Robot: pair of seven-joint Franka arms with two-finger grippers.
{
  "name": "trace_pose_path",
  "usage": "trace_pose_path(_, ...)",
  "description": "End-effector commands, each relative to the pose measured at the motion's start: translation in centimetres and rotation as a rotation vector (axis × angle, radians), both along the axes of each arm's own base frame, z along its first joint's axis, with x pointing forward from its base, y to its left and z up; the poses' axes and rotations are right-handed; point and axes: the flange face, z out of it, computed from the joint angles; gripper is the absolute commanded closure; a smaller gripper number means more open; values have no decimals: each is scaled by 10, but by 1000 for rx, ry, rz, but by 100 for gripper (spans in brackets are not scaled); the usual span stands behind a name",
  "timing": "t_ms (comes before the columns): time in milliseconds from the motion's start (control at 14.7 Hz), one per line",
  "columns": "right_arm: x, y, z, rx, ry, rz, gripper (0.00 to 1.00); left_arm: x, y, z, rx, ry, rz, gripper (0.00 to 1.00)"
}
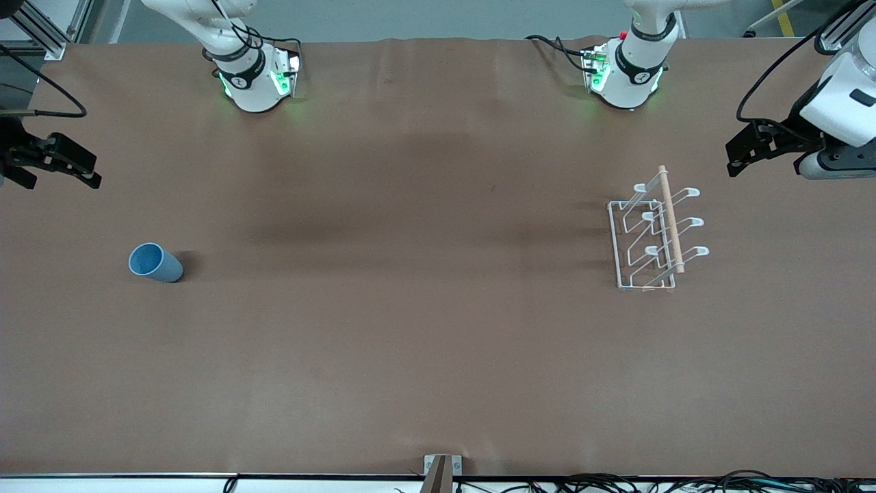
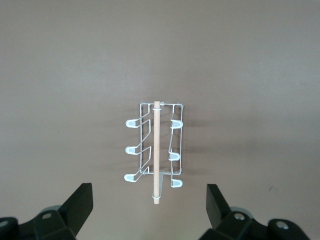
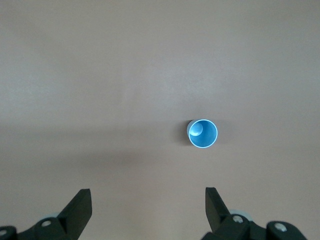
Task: Hang cup on cup holder
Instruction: 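Move the right gripper toward the blue cup while the left gripper rises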
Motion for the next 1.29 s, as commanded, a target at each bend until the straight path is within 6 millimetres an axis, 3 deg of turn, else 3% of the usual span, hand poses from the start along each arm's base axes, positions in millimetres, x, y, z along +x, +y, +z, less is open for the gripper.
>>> trace_pose_path(0, -1, -3, 1, 2, 4, 1, 0, -3, 2, 7, 8, -22, -4, 0)
trace_pose_path(136, 0, -2, 1, 2, 3, 3, 0, -2, 2, 8, 12, -24, -5, 0)
trace_pose_path(408, 0, -6, -1, 1, 6, 9, 0, 8, -25, 4, -1, -23, -59, 0)
trace_pose_path(544, 3, -24, -16, 4, 26, 3, 0, 8, -29, 10, -31, -32, -63, 0)
trace_pose_path(680, 4, -52, -34, 5, 32, -17, 0, 15, -31, -1, -45, -15, -65, 0)
trace_pose_path(1019, 15, -139, -119, 18, 55, -24, 0, 22, -48, -14, -74, -3, -89, 0)
trace_pose_path(1223, 32, -164, -180, 38, 100, -46, 0, 22, -54, -16, -77, 4, -102, 0)
